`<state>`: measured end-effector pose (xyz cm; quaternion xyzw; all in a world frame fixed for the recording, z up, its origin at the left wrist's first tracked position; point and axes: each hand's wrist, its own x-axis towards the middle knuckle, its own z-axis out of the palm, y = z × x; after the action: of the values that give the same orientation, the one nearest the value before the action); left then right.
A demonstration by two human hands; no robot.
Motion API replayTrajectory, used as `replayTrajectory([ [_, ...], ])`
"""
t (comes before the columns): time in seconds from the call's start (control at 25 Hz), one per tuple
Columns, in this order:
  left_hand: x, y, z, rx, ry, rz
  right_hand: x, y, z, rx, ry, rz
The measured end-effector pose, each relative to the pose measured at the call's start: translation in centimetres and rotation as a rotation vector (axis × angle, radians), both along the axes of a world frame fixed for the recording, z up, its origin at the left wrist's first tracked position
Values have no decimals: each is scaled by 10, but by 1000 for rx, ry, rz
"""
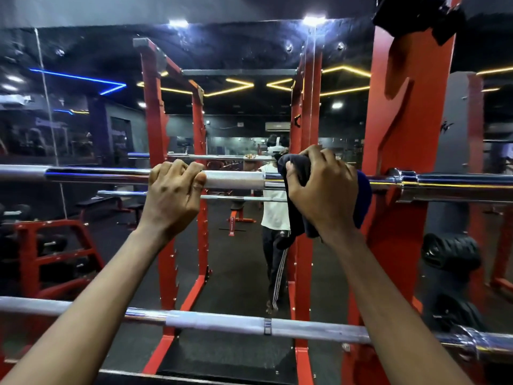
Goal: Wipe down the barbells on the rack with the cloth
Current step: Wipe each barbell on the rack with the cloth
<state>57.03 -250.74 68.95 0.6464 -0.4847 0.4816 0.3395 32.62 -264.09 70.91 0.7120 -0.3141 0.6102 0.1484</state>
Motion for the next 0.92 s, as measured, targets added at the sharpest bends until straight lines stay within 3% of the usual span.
replayTrajectory([
  [0.32, 6, 9, 3, 77, -67, -5, 56, 38, -11, -84, 137, 140],
  [0.6, 43, 31, -1, 101, -68, 9, 31, 18, -12, -8, -91, 60],
  [0.92, 46, 21, -9, -25, -82, -60, 84, 49, -32, -125, 56, 164],
])
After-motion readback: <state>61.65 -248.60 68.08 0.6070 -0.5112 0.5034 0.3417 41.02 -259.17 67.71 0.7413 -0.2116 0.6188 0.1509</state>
